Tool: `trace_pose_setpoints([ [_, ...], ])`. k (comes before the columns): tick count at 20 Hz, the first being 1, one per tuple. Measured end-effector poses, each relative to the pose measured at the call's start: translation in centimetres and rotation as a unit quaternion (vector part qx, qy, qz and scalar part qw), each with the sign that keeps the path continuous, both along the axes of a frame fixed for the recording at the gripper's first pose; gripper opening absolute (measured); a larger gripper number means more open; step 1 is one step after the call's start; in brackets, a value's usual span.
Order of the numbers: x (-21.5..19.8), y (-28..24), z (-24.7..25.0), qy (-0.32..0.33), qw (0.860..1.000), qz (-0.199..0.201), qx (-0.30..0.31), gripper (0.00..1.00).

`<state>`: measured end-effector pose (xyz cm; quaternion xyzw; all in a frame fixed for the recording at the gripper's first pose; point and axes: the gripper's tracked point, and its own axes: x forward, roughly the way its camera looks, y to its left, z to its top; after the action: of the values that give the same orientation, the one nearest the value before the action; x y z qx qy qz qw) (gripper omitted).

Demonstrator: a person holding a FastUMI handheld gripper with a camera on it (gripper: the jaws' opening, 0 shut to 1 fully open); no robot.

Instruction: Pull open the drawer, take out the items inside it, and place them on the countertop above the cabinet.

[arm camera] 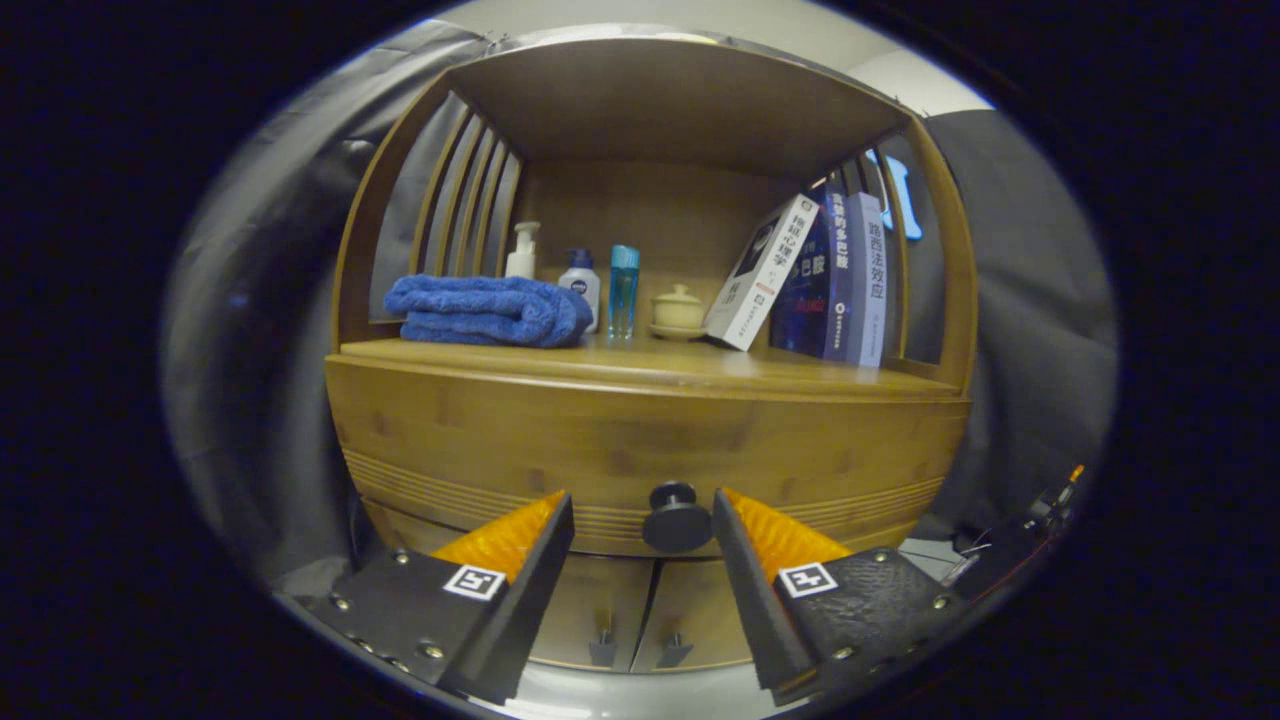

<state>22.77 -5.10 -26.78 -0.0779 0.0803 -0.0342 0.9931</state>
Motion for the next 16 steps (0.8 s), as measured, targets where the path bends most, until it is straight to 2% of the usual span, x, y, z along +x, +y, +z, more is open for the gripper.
trace_pose_setpoints([
  [2, 0.2, -1.2, -1.1, 0.009, 1.000, -0.025, 0.006, 0.86],
  [5, 0.5, -0.4, -2.4, 0.032, 0.999, -0.006, 0.035, 0.84],
  [6, 1.6, -1.2, -2.6, 0.030, 0.999, -0.021, 0.024, 0.81],
  [9, 3.2, -2.0, -2.6, 0.015, 0.998, -0.025, 0.052, 0.42],
  [13, 3.0, -1.9, -2.7, -0.001, 0.996, -0.028, 0.089, 0.43],
  [16, 3.5, -1.8, -3.0, -0.008, 0.996, -0.004, 0.086, 0.42],
])
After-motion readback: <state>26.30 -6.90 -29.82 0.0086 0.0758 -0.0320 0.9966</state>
